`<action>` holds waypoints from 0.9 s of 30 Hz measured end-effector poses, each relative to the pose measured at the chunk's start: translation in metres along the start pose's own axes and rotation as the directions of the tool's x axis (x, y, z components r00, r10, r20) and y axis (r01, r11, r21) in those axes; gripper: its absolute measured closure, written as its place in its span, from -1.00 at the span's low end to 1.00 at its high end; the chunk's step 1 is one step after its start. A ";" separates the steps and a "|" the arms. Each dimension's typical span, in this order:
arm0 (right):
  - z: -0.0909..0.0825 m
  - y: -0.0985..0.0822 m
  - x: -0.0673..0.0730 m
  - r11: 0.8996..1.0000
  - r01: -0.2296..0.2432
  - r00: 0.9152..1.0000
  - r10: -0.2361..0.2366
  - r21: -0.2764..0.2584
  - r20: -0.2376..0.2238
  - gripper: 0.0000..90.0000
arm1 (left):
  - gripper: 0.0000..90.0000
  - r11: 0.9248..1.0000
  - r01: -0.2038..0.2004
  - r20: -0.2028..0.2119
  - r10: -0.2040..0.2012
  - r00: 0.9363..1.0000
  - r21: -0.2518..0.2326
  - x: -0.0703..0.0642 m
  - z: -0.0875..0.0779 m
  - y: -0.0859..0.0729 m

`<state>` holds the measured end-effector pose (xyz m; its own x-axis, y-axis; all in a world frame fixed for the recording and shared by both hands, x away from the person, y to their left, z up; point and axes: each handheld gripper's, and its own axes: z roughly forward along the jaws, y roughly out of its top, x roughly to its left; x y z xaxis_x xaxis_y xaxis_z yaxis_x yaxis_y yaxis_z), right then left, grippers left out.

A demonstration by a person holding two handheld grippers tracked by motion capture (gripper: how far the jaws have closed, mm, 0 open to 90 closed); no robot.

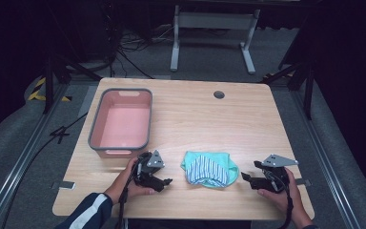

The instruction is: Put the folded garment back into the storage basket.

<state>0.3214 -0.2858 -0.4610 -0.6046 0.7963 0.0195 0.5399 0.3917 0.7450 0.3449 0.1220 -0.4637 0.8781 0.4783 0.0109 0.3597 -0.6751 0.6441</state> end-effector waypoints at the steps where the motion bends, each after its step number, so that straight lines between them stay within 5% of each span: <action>1: 0.000 0.003 0.002 1.000 0.003 1.000 -0.003 -0.002 -0.001 -0.31 | -0.44 1.000 -0.018 -0.010 0.018 1.000 -0.001 -0.001 0.002 0.005; 8: 0.014 0.019 0.017 0.999 0.033 0.999 -0.034 0.037 0.009 -0.17 | -0.38 0.999 -0.028 -0.079 0.027 0.997 -0.022 0.001 0.008 0.027; 15: 0.018 0.030 0.020 0.999 0.018 1.000 -0.018 0.029 0.015 -0.13 | -0.36 0.996 0.023 -0.065 -0.029 0.997 -0.089 0.006 0.017 0.046; 23: 0.042 0.041 0.028 0.997 0.029 0.998 -0.032 0.068 0.046 -0.06 | -0.36 0.997 0.034 -0.050 -0.037 0.998 -0.063 0.007 0.036 0.052; 27: 0.049 0.036 0.030 0.995 0.019 0.998 -0.025 0.100 0.060 -0.20 | -0.46 0.999 0.037 -0.040 -0.038 0.998 -0.038 0.007 0.046 0.050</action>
<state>0.3512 -0.2252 -0.4657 -0.5819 0.8124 -0.0387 0.5844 0.4508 0.6747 0.3834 0.0656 -0.4665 0.8502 0.5261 0.0169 0.3798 -0.6354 0.6723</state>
